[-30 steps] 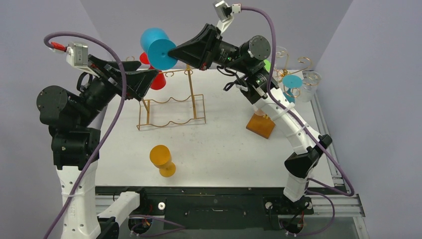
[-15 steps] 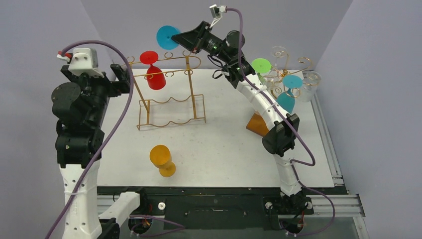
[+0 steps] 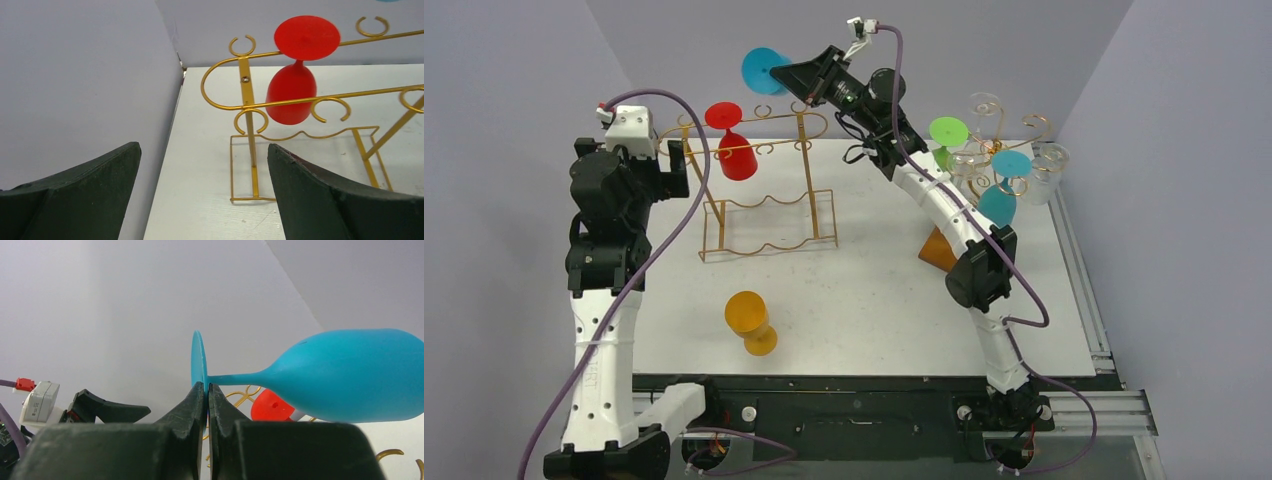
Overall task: Place the wine glass upside down on the wine glass rack
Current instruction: Turn the wine glass upside down at the wine rack.
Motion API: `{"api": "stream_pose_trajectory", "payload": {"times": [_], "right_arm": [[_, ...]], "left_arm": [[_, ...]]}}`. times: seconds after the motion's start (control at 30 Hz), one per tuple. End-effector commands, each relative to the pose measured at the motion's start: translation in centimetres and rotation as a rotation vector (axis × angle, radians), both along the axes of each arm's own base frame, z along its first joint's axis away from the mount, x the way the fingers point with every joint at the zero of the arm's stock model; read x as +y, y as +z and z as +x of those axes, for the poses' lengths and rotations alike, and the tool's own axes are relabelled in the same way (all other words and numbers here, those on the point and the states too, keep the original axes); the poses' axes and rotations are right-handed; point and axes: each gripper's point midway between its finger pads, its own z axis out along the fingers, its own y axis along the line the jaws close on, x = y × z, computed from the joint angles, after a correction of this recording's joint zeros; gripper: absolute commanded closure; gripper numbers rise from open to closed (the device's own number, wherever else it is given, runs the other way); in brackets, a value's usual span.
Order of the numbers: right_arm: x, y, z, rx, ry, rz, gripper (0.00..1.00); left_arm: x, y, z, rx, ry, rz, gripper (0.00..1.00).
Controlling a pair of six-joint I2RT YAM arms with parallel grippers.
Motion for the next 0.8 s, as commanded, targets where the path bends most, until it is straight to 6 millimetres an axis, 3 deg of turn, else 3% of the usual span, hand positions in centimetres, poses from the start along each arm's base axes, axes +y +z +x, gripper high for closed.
{"api": "stream_pose_trajectory", "payload": {"times": [0.0,0.37,0.63,0.77], "right_arm": [[0.1,0.2,0.9,-0.004,-0.050,0.032,1.00],[1.5,-2.9,2.7,0.043,-0.083,-0.016,1.00],[1.5,-3.3,3.1,0.041,-0.104,-0.026,1.00],[1.8,-3.9,3.4,0.047,-0.112,-0.028,1.00]], "left_arm": [[1.7,1.3,1.1,-0.051,0.032,0.051,0.04],[3.0,-1.3,2.0,0.016,0.030,0.064,0.04],[3.5,-3.4,3.1,0.091,0.003,0.026,0.04],[3.4,-3.6,3.0,0.096,-0.010,0.005,0.04]]}}
